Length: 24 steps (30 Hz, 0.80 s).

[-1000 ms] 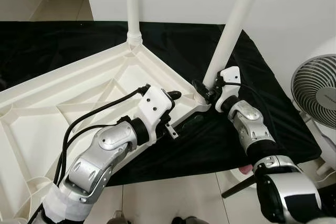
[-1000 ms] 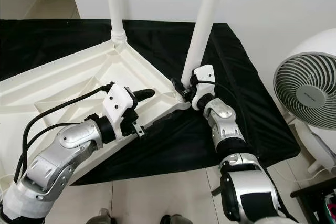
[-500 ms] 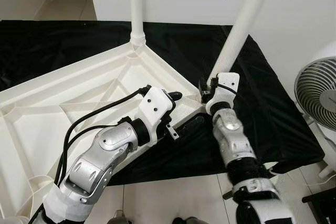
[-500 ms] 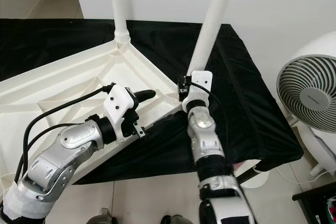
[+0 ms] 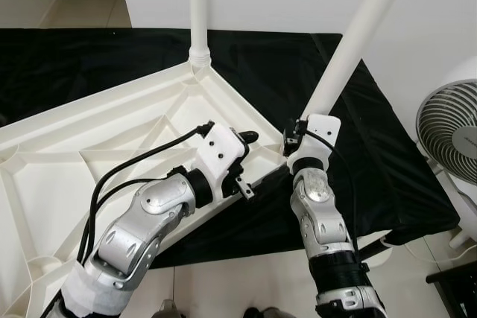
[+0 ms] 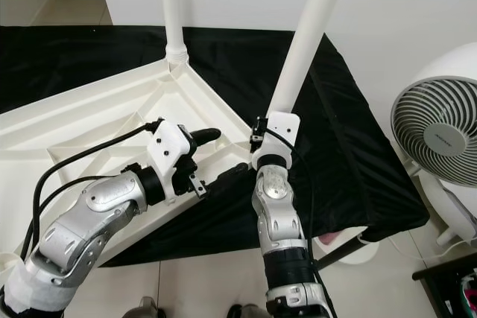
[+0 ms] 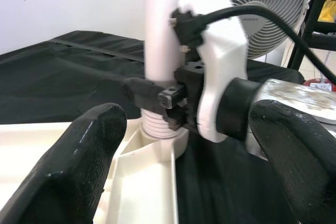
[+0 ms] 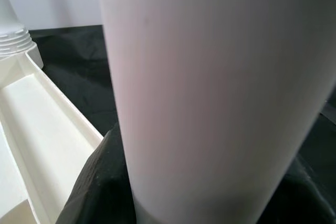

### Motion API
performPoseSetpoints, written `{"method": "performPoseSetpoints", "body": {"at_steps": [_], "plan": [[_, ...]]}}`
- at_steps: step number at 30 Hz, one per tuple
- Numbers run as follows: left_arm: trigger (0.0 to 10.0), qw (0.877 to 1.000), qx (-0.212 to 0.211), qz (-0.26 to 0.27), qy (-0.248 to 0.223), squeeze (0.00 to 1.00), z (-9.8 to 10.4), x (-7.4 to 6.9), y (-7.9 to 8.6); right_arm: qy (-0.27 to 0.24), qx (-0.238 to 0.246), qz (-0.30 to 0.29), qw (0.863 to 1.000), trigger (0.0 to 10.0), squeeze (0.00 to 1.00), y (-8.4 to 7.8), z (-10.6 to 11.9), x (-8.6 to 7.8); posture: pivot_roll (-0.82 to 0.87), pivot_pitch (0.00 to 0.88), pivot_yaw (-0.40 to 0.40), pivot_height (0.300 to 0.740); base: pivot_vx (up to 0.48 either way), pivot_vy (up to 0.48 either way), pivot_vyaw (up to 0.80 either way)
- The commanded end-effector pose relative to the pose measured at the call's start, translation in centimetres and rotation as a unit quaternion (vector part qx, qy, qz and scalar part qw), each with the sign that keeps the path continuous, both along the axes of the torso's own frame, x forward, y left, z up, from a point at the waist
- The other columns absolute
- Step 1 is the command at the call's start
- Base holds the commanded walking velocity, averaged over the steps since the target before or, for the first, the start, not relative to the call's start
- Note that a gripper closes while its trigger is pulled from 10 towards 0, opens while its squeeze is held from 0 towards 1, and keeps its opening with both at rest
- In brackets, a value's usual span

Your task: Building children table

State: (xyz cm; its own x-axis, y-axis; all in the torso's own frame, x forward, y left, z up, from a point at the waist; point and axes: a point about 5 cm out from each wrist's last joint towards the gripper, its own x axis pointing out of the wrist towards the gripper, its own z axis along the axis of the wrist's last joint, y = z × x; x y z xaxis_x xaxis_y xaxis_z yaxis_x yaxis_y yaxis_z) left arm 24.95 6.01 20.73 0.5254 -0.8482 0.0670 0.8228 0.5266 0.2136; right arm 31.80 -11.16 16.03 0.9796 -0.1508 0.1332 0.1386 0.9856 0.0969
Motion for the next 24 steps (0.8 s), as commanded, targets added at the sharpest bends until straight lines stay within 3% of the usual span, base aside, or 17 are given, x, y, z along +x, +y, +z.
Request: {"method": "performPoseSetpoints", "body": {"at_steps": [1, 5, 6, 7, 8, 10, 11, 15, 16, 17, 18, 24], "plan": [[10.0, 1.000, 0.006, -0.025, 0.007, 0.00, -0.2, -0.5, -0.3, 0.049, -0.002, -0.008, 0.999, 10.0, 0.00, -0.4, -2.0, -0.7, 0.17, 0.096, -0.049, 0.740, 0.000, 0.000, 0.00], [10.0, 1.000, 0.006, -0.024, 0.008, 0.00, -0.3, -0.5, -0.3, 0.047, -0.004, -0.006, 0.999, 10.0, 0.00, -0.5, -2.0, -0.7, 0.17, 0.096, -0.049, 0.740, 0.000, 0.000, 0.00], [10.0, 1.000, 0.006, -0.024, 0.008, 0.00, -0.3, -0.5, -0.3, 0.043, -0.002, 0.000, 0.999, 10.0, 0.16, -0.6, -2.0, -0.8, 0.17, 0.094, -0.051, 0.740, 0.000, 0.000, 0.00], [10.0, 1.000, 0.006, -0.024, 0.008, 0.00, -0.3, -0.5, -0.3, 0.043, -0.002, 0.000, 0.999, 10.0, 0.16, -0.6, -2.0, -0.8, 0.17, 0.094, -0.051, 0.740, 0.000, 0.000, 0.00], [10.0, 1.000, 0.007, -0.023, 0.008, 0.00, -0.4, -0.5, -0.3, 0.037, 0.000, 0.012, 0.999, 10.0, 1.00, -0.7, -2.0, -0.8, 0.17, 0.090, -0.054, 0.740, 0.000, 0.000, 0.00], [10.0, 1.000, 0.008, -0.023, 0.007, 0.00, -0.4, -0.5, -0.4, 0.033, 0.002, 0.031, 0.999, 10.0, 1.00, -0.8, -2.0, -0.9, 0.17, 0.086, -0.057, 0.740, 0.000, 0.000, 0.00], [10.0, 1.000, 0.008, -0.022, 0.006, 0.00, -0.4, -0.4, -0.4, 0.024, 0.005, 0.072, 0.997, 10.0, 1.00, -0.9, -2.0, -1.0, 0.17, 0.082, -0.059, 0.740, 0.000, 0.000, 0.00], [10.0, 1.000, 0.008, -0.022, 0.007, 0.00, -0.5, -0.4, -0.4, 0.020, 0.000, 0.102, 0.995, 10.0, 1.00, -1.1, -2.1, -0.9, 0.17, 0.082, -0.058, 0.740, 0.000, 0.000, 0.00], [10.0, 1.000, 0.008, -0.022, 0.007, 0.00, -0.5, -0.4, -0.4, 0.017, -0.001, 0.126, 0.992, 10.0, 0.07, -1.2, -2.0, -0.8, 0.17, 0.081, -0.059, 0.740, 0.000, 0.000, 0.00], [10.0, 1.000, 0.008, -0.022, 0.007, 0.00, -0.5, -0.4, -0.4, 0.017, -0.001, 0.126, 0.992, 10.0, 0.07, -1.2, -2.0, -0.8, 0.17, 0.081, -0.059, 0.740, 0.000, 0.000, 0.00], [10.0, 1.000, 0.010, -0.022, 0.008, 0.00, -0.6, -0.4, -0.4, 0.009, -0.004, 0.145, 0.989, 10.0, 0.00, -1.4, -1.8, -0.7, 0.17, 0.080, -0.059, 0.740, 0.000, 0.000, 0.00], [10.0, 1.000, 0.015, -0.019, 0.009, 0.00, -0.7, -0.3, -0.4, -0.013, -0.028, 0.199, 0.979, 10.0, 0.00, -2.3, -0.9, -0.2, 0.17, 0.084, -0.058, 0.740, 0.000, 0.000, 0.00]]}}
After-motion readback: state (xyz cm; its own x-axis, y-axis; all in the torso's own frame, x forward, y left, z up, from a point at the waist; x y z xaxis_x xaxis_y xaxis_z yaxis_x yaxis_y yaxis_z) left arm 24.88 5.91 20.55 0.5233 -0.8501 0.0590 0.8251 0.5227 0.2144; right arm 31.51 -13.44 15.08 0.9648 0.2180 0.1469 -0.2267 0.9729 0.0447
